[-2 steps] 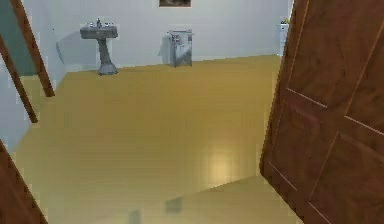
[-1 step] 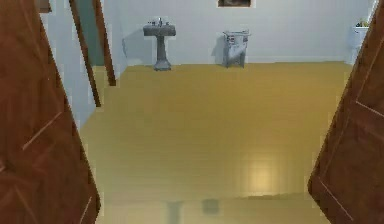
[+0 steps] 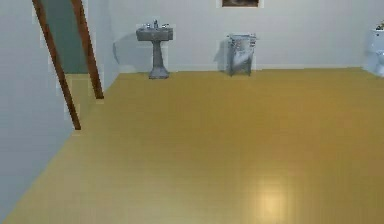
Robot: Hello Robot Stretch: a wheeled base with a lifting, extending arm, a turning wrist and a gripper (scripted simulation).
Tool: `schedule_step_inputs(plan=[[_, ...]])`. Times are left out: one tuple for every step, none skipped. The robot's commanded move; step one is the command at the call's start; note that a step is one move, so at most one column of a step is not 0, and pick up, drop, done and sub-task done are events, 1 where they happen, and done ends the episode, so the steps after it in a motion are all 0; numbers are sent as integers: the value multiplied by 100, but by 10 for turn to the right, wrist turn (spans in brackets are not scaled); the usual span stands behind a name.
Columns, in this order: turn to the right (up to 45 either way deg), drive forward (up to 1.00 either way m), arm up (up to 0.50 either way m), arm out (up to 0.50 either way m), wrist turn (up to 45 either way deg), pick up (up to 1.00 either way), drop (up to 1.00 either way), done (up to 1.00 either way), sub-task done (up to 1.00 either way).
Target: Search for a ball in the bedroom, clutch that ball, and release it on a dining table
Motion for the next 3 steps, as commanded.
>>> schedule_step_inputs(plan=[[-150,0,0,0,0,0,0,0,0],[0,85,0,0,0,0,0,0,0],[-90,0,0,0,0,0,0,0,0]])
